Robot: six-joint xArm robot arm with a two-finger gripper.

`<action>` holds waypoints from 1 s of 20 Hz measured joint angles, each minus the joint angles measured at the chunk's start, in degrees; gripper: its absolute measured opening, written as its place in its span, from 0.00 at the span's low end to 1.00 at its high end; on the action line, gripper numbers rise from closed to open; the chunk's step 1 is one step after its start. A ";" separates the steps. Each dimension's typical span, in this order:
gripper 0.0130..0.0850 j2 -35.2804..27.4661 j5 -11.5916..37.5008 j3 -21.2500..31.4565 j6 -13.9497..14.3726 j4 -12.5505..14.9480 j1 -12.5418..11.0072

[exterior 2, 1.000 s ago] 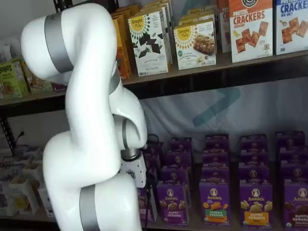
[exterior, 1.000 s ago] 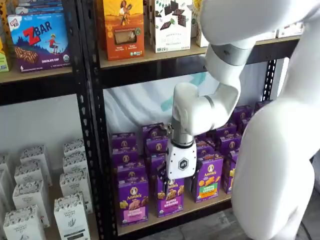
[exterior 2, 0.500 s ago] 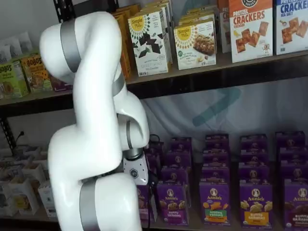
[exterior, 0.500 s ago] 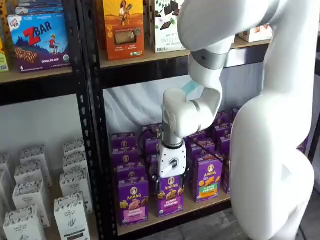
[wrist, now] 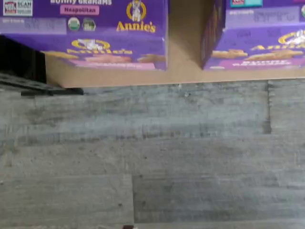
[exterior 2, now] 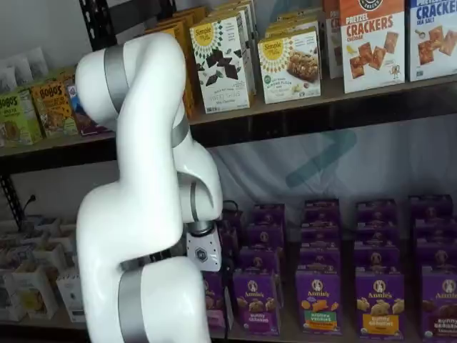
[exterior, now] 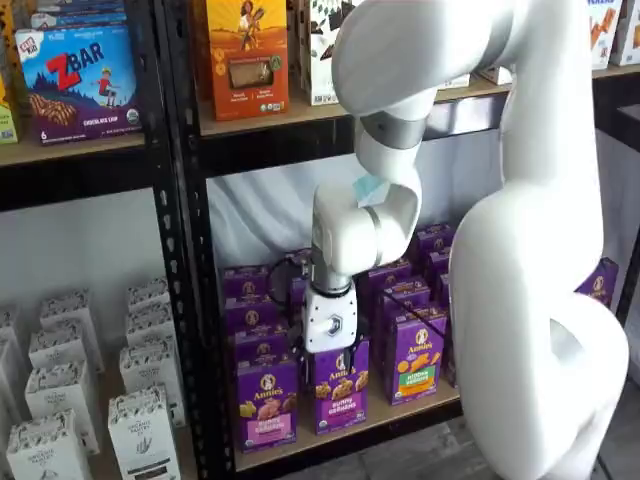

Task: Pick up the purple box with a pink patch in the middle, on the bottom shelf, the first box from the left

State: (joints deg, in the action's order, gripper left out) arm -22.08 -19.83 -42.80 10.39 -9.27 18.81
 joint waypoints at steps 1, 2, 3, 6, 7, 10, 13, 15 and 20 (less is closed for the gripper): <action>1.00 -0.83 -0.35 -1.09 -0.48 -0.45 -0.10; 1.00 -1.59 -0.77 -2.09 -0.31 -0.19 -0.22; 1.00 -2.36 -1.07 -3.08 0.35 0.62 -0.35; 1.00 -4.87 -1.96 -6.18 1.96 2.68 -0.68; 1.00 -5.83 -2.17 -7.39 1.95 2.75 -0.76; 1.00 -8.50 -2.33 -10.61 1.73 2.60 -0.85; 1.00 -11.25 -2.70 -14.08 1.22 1.95 -0.78; 1.00 -12.83 -2.94 -16.13 1.13 1.73 -0.68; 1.00 -16.49 -4.21 -21.29 1.70 2.13 -0.55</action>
State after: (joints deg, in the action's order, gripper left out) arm -38.58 -24.04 -64.09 12.09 -7.15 18.27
